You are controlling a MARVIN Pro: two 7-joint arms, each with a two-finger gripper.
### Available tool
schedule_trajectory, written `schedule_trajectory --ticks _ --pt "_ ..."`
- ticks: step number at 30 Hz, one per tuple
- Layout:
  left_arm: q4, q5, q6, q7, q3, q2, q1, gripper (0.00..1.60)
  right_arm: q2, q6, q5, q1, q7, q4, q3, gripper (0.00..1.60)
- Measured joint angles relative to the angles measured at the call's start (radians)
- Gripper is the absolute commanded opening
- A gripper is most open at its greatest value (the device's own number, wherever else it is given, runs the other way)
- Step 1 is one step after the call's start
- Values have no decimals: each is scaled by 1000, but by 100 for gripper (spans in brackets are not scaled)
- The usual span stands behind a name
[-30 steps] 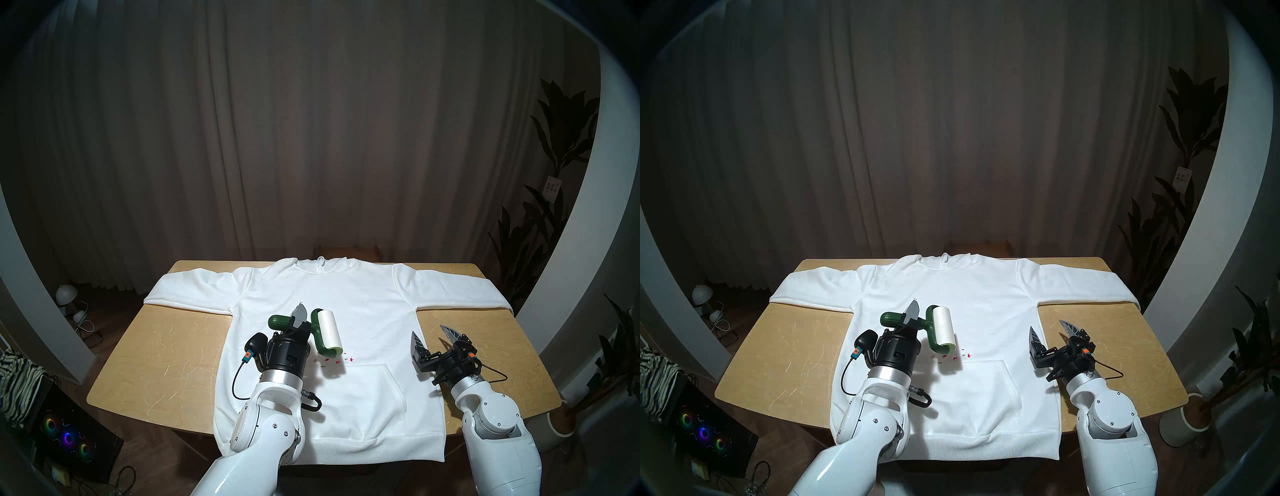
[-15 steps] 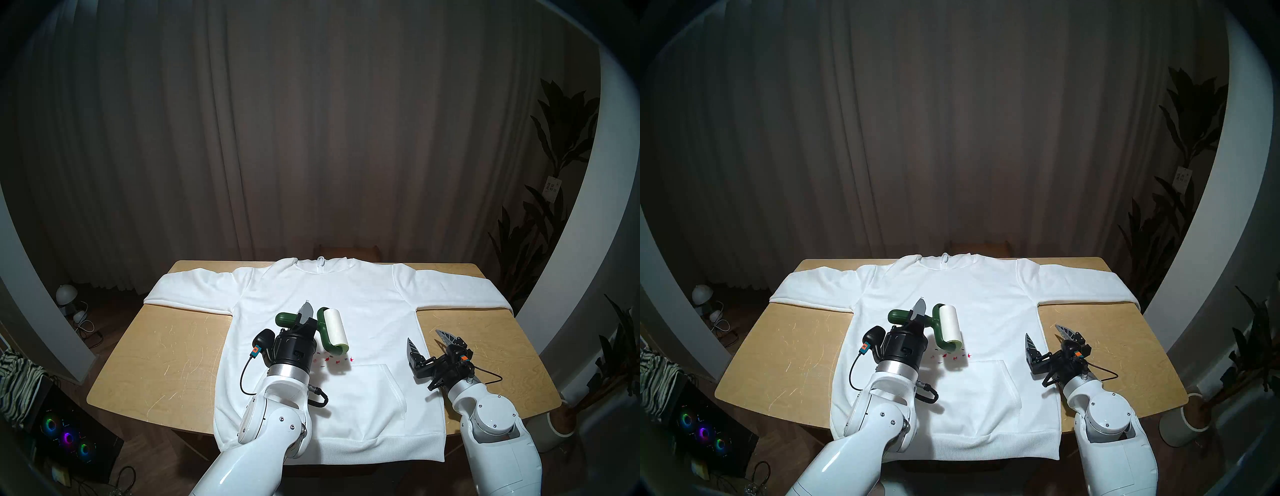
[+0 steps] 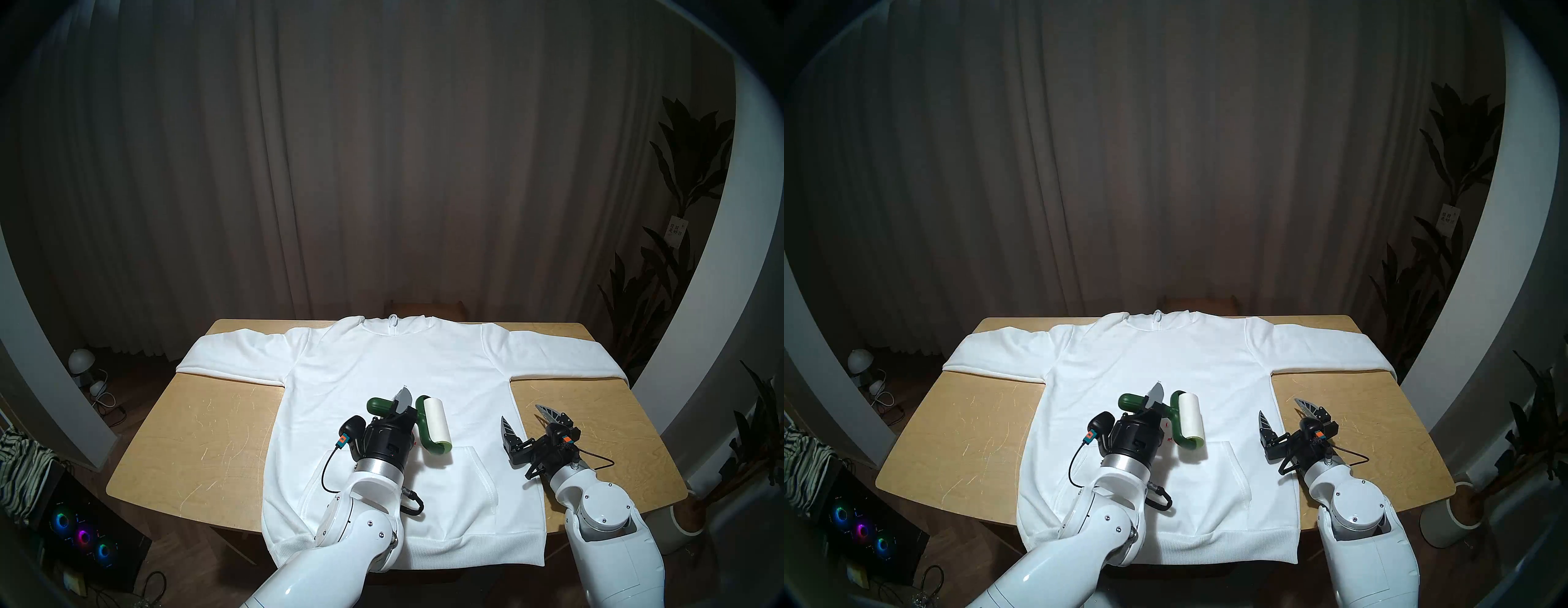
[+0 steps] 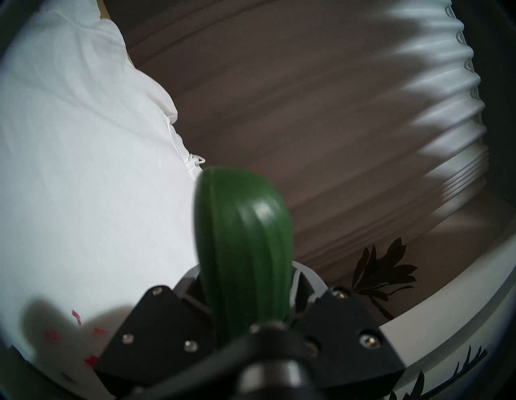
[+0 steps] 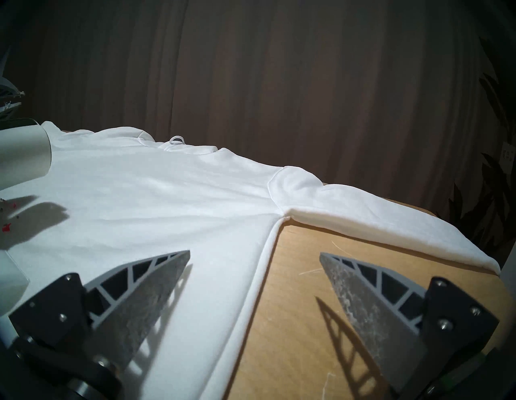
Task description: Use the fur roller to clean a top
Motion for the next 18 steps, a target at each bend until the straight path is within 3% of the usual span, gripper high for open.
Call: schedule_trajectory --ticks 9,18 --pt "8 -32 -73 45 93 28 -58 0 30 65 -22 11 37 -3 -2 160" --pt "73 -2 -189 127 182 44 -118 0 46 97 -40 18 55 -15 -10 160"
